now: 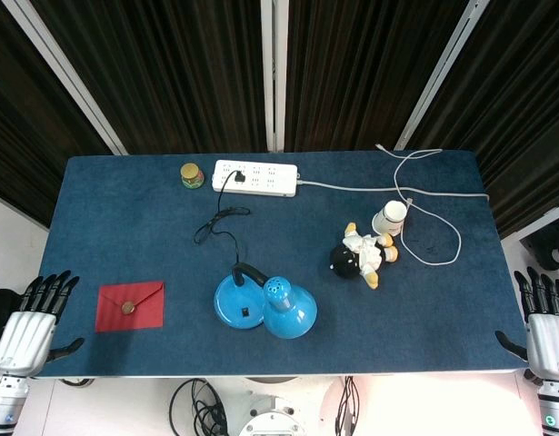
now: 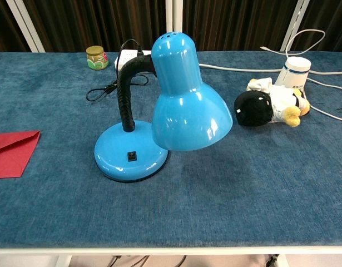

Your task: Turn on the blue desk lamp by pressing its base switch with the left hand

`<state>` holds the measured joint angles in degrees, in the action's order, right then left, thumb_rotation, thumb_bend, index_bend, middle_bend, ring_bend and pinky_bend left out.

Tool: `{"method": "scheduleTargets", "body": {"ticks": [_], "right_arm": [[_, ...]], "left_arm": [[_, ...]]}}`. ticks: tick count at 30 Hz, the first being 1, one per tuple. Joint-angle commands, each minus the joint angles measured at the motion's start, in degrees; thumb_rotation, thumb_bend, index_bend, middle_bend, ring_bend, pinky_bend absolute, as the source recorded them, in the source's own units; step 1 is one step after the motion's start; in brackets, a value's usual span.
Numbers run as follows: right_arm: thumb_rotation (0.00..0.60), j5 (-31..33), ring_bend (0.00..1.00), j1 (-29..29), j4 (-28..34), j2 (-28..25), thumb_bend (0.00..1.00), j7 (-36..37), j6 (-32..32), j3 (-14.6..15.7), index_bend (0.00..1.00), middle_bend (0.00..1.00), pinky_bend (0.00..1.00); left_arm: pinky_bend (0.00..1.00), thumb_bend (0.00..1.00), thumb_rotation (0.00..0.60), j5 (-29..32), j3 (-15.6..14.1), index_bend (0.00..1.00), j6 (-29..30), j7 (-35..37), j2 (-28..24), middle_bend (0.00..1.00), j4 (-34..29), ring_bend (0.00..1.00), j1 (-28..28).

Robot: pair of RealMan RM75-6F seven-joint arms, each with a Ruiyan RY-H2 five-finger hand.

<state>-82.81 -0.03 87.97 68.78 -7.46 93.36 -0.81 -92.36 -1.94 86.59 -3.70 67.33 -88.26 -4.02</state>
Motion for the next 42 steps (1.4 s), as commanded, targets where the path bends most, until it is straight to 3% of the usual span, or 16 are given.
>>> {"method": "scheduleTargets", "body": {"ticks": [1, 13, 23, 25, 27, 30, 31, 34, 42], "right_arm": [[0.6, 0.2, 0.0, -0.3, 0.0, -0.3, 0.03, 0.4, -0.2, -0.2, 0.0, 0.0, 0.0], [0.6, 0.2, 0.0, -0.9, 1.3, -1.5, 0.04, 2.6, -0.6, -1.7, 0.0, 0.0, 0.0], [0.6, 3.2, 0.0, -1.6, 2.6, -3.5, 0.05, 6.0, -0.5, -4.7, 0.0, 0.0, 0.0], [0.6, 3.5, 0.0, -1.6, 2.3, -3.6, 0.05, 6.5, -0.8, -5.0, 0.0, 0.0, 0.0], [0.6, 3.9, 0.0, -1.6, 2.1, -3.6, 0.05, 6.9, -1.2, -5.2, 0.0, 0.0, 0.0], [0.6, 4.9, 0.0, -1.8, 2.5, -3.8, 0.05, 7.6, -1.9, -5.5, 0.0, 0.0, 0.0], [0.6, 5.0, 0.0, -1.8, 2.7, -3.9, 0.05, 7.8, -2.1, -5.6, 0.0, 0.0, 0.0], [0.6, 5.2, 0.0, -1.8, 2.7, -3.8, 0.05, 7.7, -2.3, -5.8, 0.0, 0.0, 0.0], [0.6, 6.2, 0.0, -1.6, 2.8, -4.0, 0.06, 7.8, -3.8, -6.3, 0.0, 0.0, 0.0]], "left_arm": [[0.0, 0.05, 0.6, 0.5, 0.2, 0.01, -0.2, -0.3, 0.4, 0.0, 0.4, 0.0, 0.0], [0.0, 0.05, 0.6, -1.8, -1.2, 0.01, -1.1, 1.9, 0.9, 0.0, -0.3, 0.0, -0.5], [0.04, 0.07, 0.6, -6.6, -3.0, 0.01, -10.0, 0.4, 5.8, 0.02, -1.6, 0.0, -6.5], [0.15, 0.09, 0.6, -7.8, -3.2, 0.01, -11.6, -0.9, 7.2, 0.1, -2.0, 0.04, -7.8], [0.37, 0.13, 0.6, -8.6, -3.1, 0.03, -12.5, -2.8, 8.8, 0.32, -2.0, 0.27, -8.7], [0.59, 0.23, 0.6, -8.0, -3.4, 0.04, -17.1, -6.7, 10.7, 0.66, -3.2, 0.61, -10.6], [0.62, 0.26, 0.6, -7.4, -3.2, 0.04, -19.0, -8.5, 11.4, 0.72, -3.9, 0.66, -11.4], [0.67, 0.33, 0.6, -6.1, -2.5, 0.04, -21.9, -12.1, 13.3, 0.8, -5.0, 0.73, -12.8], [0.69, 0.38, 0.6, -1.3, 0.2, 0.04, -27.4, -15.8, 17.9, 0.82, -6.8, 0.74, -16.6]]}}
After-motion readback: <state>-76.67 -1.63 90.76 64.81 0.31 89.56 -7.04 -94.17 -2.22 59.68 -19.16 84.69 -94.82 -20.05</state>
